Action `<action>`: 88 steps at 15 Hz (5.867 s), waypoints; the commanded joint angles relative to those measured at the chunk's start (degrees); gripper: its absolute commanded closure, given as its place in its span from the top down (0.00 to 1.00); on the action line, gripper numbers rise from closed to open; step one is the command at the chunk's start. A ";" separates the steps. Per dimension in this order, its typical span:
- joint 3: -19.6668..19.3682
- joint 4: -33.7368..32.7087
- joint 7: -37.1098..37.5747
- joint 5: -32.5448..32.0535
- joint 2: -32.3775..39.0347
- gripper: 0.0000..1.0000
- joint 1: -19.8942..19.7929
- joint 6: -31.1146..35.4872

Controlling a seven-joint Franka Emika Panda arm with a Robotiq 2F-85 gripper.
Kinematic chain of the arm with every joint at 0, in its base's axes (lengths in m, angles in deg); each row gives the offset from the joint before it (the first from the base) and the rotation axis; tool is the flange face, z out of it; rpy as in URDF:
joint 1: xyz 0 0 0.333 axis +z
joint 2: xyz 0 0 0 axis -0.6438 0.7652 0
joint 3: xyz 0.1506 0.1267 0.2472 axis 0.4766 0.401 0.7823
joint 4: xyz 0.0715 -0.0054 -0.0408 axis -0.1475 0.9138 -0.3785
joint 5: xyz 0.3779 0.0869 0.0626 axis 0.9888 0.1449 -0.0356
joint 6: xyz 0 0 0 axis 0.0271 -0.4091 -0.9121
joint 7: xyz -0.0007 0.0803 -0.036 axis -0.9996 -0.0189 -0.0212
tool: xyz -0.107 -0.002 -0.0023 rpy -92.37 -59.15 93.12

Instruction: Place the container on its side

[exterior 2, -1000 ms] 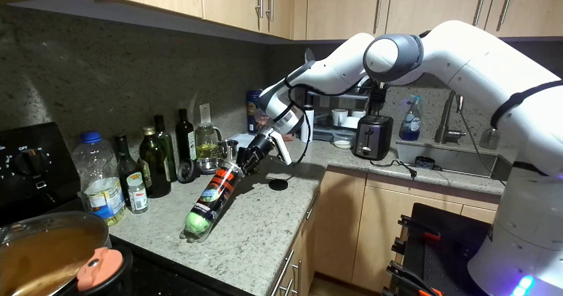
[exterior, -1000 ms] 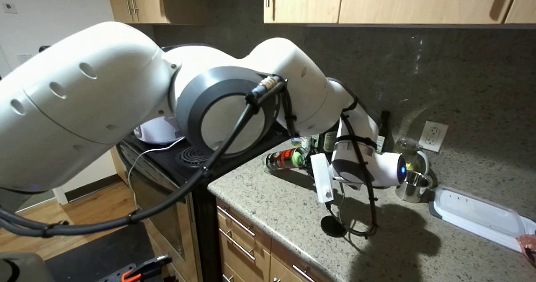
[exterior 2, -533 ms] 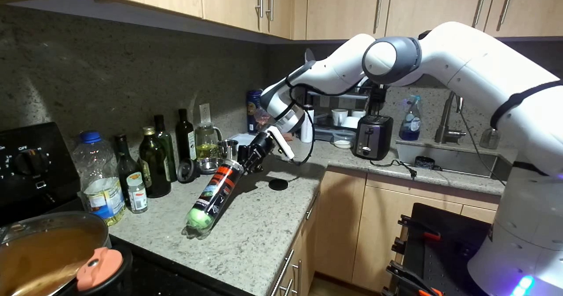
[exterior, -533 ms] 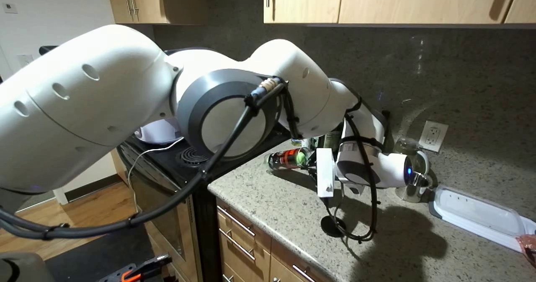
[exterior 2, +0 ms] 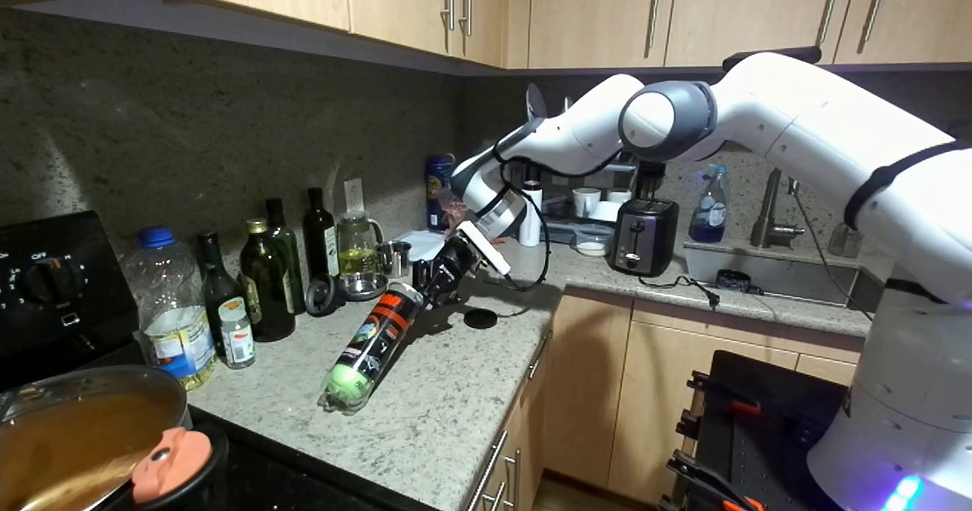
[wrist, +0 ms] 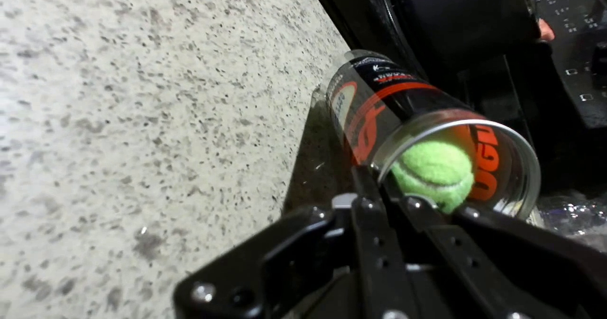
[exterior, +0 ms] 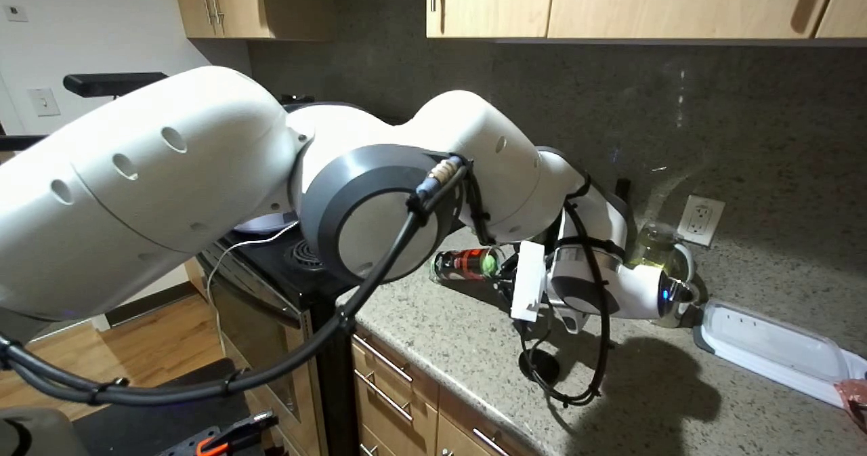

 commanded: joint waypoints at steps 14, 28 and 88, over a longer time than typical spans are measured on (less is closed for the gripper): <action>-1.31 -3.18 7.74 3.93 3.47 0.01 -0.52 -1.72; -1.86 -11.23 21.59 3.42 10.96 0.01 -1.11 -8.66; -4.02 1.26 18.27 -4.73 -6.05 1.00 4.79 6.51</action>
